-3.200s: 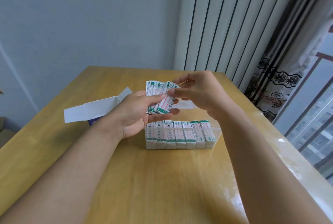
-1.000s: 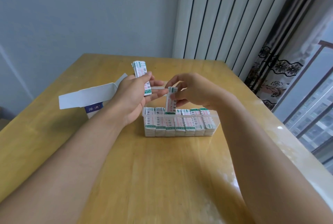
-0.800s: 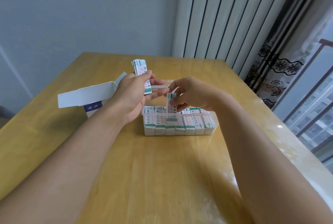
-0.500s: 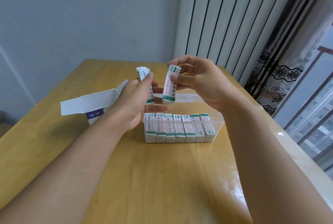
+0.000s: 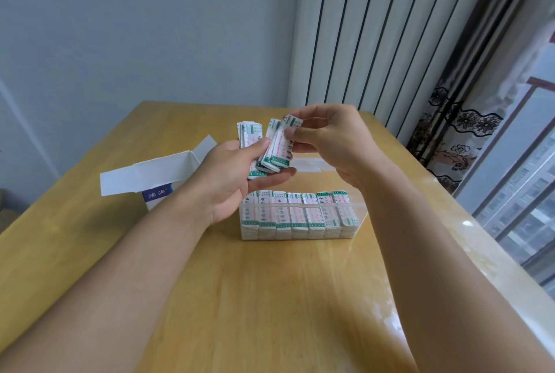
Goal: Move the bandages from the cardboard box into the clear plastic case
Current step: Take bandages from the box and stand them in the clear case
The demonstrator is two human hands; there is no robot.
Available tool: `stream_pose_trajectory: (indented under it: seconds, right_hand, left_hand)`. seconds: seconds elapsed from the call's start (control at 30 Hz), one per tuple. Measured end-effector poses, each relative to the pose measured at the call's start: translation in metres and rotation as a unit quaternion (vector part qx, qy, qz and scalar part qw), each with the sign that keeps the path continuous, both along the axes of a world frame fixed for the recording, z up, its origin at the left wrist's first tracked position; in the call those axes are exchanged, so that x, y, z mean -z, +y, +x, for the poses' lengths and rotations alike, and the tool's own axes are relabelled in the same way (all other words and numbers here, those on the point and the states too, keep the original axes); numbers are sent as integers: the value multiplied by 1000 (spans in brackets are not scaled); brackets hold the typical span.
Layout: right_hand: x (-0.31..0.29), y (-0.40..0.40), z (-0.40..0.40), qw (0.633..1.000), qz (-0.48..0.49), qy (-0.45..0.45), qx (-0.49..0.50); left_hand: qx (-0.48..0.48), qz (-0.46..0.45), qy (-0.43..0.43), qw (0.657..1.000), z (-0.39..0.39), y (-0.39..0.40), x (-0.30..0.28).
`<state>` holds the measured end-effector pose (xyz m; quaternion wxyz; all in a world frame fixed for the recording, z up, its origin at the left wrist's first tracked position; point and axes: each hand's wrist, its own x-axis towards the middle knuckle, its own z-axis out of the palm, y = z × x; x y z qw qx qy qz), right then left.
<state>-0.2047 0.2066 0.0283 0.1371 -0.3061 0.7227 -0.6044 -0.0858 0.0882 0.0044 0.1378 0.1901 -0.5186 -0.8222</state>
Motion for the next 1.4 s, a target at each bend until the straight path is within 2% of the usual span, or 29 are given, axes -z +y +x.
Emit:
stream_pose_trajectory:
  seconds: [0.3, 0.5, 0.8, 0.97, 1.07, 1.17, 1.3, 1.4]
  right_hand:
    - [1, -1, 0, 1000, -5, 16, 7]
    - [2, -2, 0, 999, -30, -20, 6]
    - [1, -2, 0, 999, -24, -40, 17]
    - [2, -3, -2, 1000, -10, -20, 18]
    - [0, 3, -10, 1000, -21, -11, 13]
    - [1, 13, -21, 1000, 31, 2, 6]
    - [17, 6, -18, 983, 176, 24, -55]
    - [29, -2, -17, 976, 201, 18, -83]
  left_hand:
    - [-25, 15, 5, 1000, -3, -4, 4]
    - [-23, 29, 11, 999, -5, -5, 5]
    - [-21, 21, 5, 1000, -6, -5, 7]
    - [-19, 24, 8, 1000, -5, -6, 6]
    - [-58, -36, 10, 998, -7, -5, 8]
    - [-118, -87, 29, 989, -11, -9, 13]
    - [-132, -72, 44, 988, -12, -11, 14]
    - [-129, -63, 46, 989, -12, -10, 14]
